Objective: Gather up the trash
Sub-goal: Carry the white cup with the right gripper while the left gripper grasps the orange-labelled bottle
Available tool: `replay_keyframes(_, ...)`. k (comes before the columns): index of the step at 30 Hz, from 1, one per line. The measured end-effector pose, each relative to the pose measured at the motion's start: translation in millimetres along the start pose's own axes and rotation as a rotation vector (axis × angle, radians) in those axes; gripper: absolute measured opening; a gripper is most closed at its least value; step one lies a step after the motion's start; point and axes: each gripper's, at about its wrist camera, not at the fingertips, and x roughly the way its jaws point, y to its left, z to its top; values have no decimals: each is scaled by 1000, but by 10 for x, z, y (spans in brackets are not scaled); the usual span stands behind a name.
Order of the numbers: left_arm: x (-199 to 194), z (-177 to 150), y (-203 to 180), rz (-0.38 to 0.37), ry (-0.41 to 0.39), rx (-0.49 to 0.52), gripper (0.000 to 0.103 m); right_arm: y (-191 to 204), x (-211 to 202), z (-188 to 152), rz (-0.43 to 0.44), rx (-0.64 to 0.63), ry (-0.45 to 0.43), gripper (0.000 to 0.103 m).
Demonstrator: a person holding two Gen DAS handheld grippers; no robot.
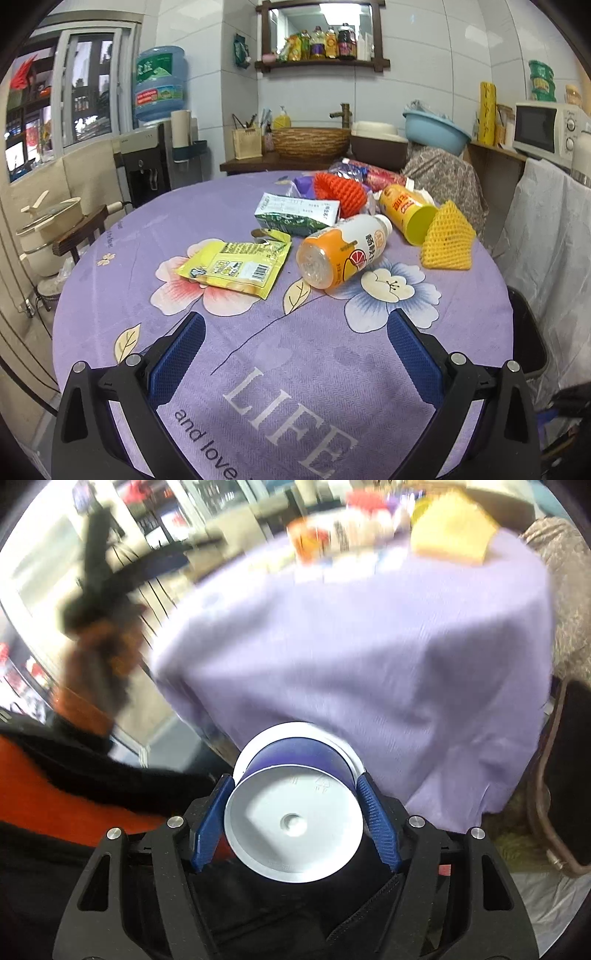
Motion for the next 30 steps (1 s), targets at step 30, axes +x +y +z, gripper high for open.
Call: replay_keyframes(30, 1518, 764, -763, -122, 371, 654, 62, -488, -522, 745, -225, 40, -364, 68)
